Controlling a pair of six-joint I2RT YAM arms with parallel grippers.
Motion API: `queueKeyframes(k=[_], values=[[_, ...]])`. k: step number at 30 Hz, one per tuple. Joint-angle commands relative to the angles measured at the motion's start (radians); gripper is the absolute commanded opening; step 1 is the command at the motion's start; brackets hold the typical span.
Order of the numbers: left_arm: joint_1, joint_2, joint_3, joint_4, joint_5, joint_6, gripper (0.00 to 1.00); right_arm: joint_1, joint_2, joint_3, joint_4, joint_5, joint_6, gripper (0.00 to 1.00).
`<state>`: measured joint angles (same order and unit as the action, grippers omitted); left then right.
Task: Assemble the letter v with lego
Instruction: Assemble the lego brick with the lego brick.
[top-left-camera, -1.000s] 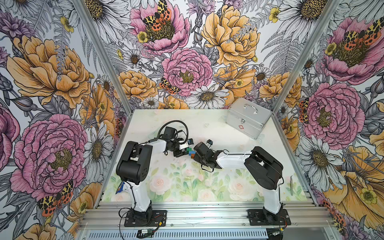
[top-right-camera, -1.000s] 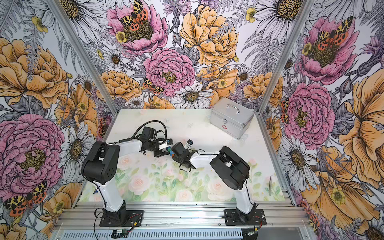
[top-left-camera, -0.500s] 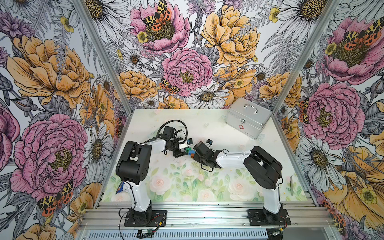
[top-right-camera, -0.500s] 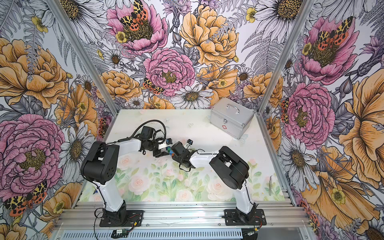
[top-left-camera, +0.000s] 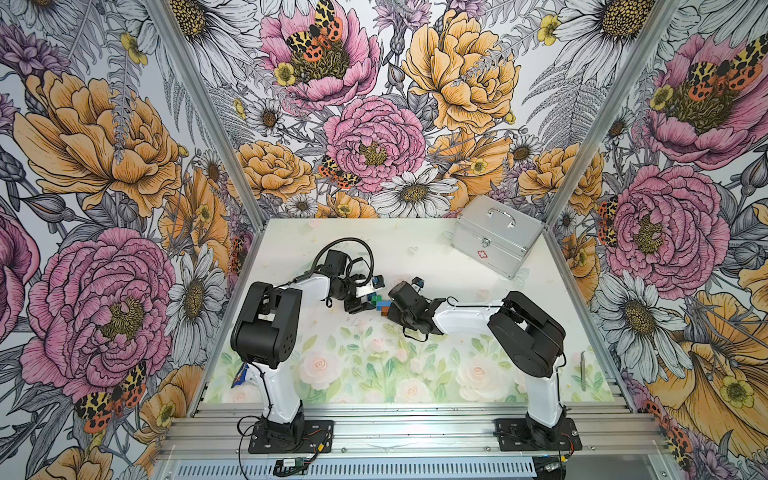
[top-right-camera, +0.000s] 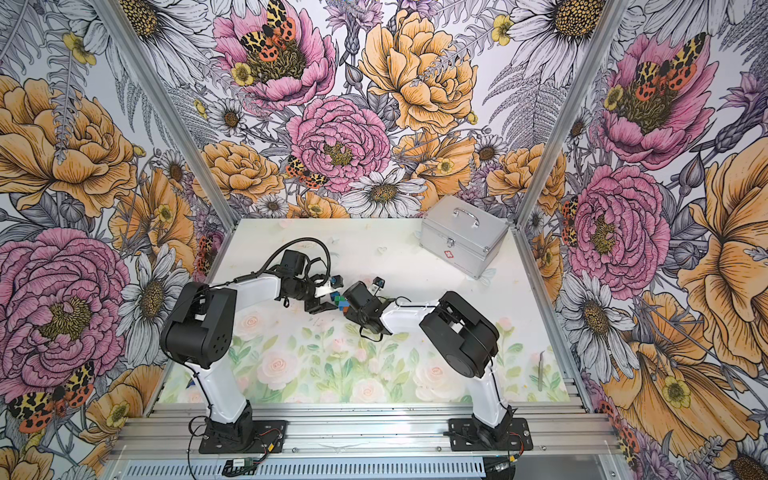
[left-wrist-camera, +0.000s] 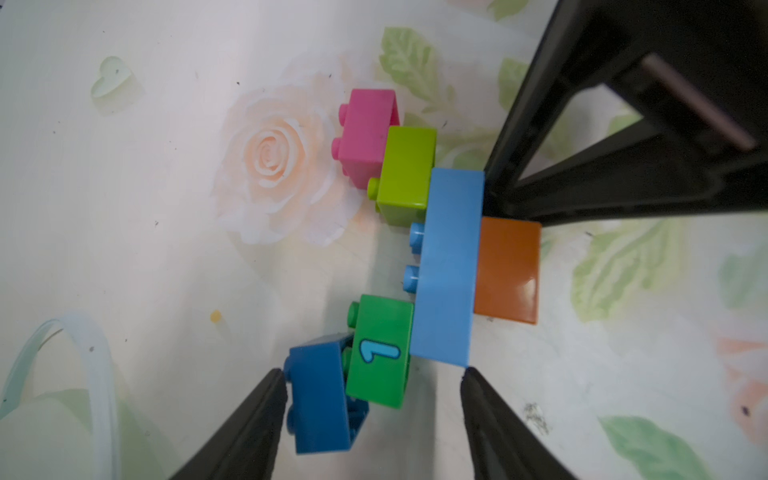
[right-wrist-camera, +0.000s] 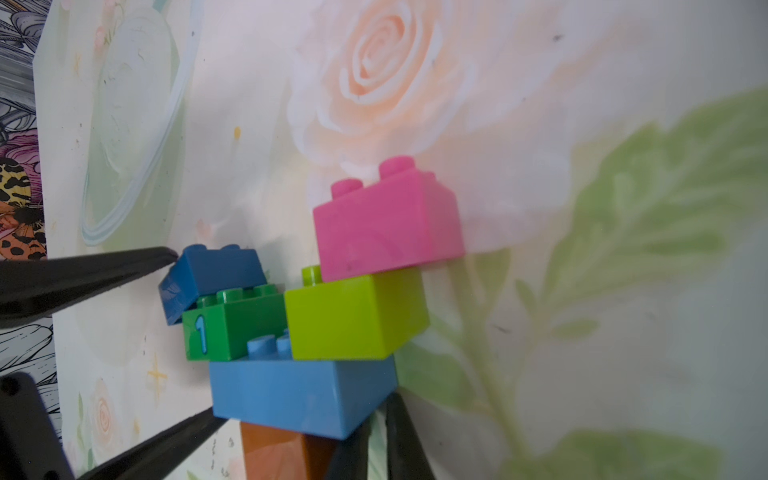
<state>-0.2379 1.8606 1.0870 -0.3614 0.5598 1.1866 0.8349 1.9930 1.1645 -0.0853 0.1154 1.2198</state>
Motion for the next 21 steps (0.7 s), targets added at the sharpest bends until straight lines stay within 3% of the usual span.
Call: queueKeyframes(k=[1,21], values=[[0.010,0.022,0.025,-0.019,0.046,0.027,0.68,-0.011,0.040,0.009,-0.038,-0.023,-0.041,0.13],[0.009,0.049,0.040,-0.031,0.051,0.034,0.65,-0.020,0.062,0.034,-0.037,-0.081,-0.138,0.13]])
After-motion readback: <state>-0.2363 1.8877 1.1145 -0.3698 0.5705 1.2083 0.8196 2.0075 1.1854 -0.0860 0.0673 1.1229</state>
